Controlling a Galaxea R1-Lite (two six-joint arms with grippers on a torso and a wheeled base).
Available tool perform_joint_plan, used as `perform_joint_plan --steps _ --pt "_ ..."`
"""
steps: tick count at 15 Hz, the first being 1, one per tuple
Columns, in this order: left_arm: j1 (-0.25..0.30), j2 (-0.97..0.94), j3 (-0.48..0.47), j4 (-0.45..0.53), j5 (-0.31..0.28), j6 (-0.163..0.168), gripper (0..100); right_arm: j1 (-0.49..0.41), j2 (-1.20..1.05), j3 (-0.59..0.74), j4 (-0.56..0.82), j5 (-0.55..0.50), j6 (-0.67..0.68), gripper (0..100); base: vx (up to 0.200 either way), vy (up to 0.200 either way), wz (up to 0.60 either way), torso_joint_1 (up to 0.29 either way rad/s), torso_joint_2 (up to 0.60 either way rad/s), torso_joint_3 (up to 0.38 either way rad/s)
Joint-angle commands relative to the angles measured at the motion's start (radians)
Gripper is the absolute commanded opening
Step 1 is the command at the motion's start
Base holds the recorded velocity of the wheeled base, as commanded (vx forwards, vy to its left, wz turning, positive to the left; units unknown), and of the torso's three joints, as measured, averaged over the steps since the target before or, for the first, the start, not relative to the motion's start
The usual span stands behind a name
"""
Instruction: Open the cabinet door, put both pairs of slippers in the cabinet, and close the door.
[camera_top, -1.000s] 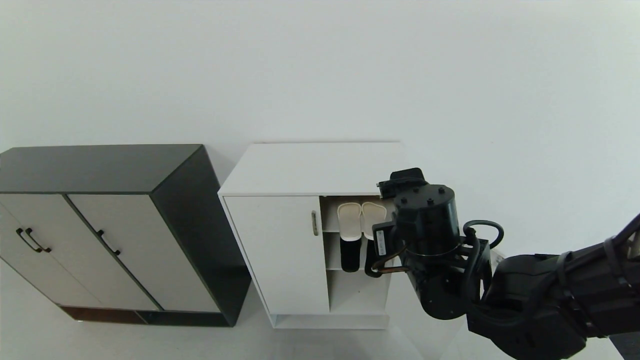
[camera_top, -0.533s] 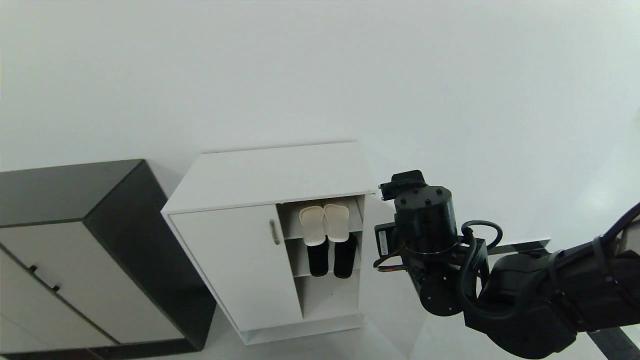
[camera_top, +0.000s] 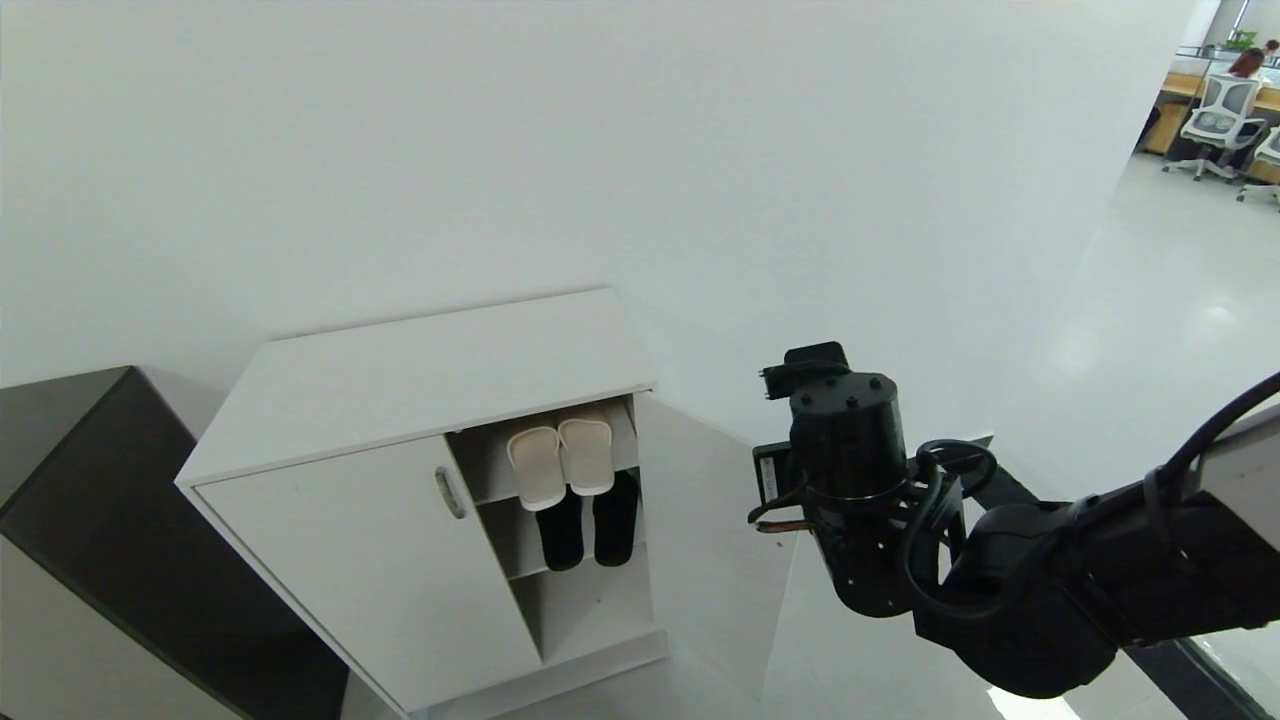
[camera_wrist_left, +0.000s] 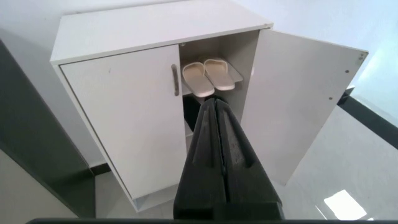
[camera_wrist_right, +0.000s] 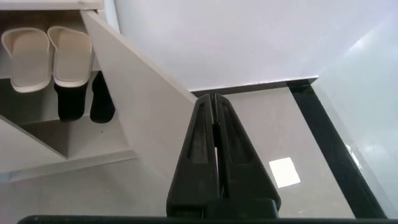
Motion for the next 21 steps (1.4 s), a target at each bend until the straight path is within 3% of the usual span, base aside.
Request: perform_joint_plan --steps 1,10,16,21 --pt "0.0 0.001 0.0 0.0 0.0 0.0 0 -0.003 0.007 0.001 -0.006 0.006 0.0 0 0.0 0.0 0.0 0.0 0.0 0.0" --pt "0.0 0.001 0.0 -0.002 0.001 0.0 0 -0.026 0.026 -0.011 -0.012 0.065 0.003 0 -0.111 0.0 0.0 0.002 0.0 0.002" --pt "0.0 0.001 0.0 -0.002 0.001 -0.002 0 -0.16 0.076 -0.091 -0.018 0.188 0.026 0 0.0 0.0 0.0 0.0 0.0 0.0" --pt "0.0 0.001 0.0 0.0 0.0 0.0 0 -0.279 0.236 -0.282 -0.013 0.275 0.065 0 0.0 0.0 0.0 0.0 0.0 0.0"
